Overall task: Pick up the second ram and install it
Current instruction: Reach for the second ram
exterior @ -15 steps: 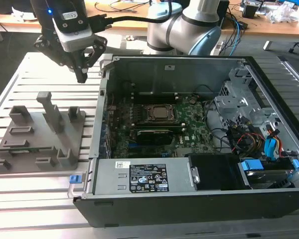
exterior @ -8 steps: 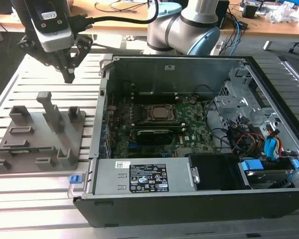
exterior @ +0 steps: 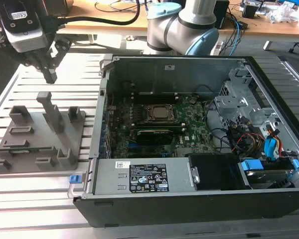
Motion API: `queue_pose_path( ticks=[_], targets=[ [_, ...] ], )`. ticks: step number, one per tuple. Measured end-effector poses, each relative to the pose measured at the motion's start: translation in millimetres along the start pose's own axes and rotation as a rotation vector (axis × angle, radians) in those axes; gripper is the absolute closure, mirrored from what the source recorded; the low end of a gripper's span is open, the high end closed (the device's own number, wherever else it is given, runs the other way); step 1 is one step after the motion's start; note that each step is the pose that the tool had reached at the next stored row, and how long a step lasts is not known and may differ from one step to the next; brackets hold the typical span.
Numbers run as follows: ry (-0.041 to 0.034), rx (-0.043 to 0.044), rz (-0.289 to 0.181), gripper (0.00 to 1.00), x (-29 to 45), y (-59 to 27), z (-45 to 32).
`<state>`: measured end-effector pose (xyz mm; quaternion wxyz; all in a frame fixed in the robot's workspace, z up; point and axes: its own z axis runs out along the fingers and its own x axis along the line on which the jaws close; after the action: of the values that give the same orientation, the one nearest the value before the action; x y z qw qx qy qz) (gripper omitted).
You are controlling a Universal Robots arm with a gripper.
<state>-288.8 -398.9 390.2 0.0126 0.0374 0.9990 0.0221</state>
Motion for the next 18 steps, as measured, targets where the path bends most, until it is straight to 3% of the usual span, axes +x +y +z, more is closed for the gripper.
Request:
queue_pose_path(
  ticks=[6, 8, 10, 13, 15, 16, 18],
  targets=[
    [-0.0001, 0.0000, 0.000, 0.89, 30.2, -2.3, -0.1],
    [0.0000, 0.0001, 0.000, 0.89, 47.1, -3.5, -0.3],
    [-0.0001, 0.0001, 0.000, 0.89, 56.0, -7.3, -0.2],
    [-0.0002, 0.0001, 0.000, 0.89, 62.5, -17.0, -0.1],
    [-0.0001, 0.0002, 0.000, 0.89, 68.9, -18.1, 0.3],
    [-0.0001, 0.0002, 0.000, 0.89, 78.3, -19.3, 1.1],
    [-0.0001, 0.0002, 0.000, 0.89, 80.5, -19.7, 1.5]
  ],
)
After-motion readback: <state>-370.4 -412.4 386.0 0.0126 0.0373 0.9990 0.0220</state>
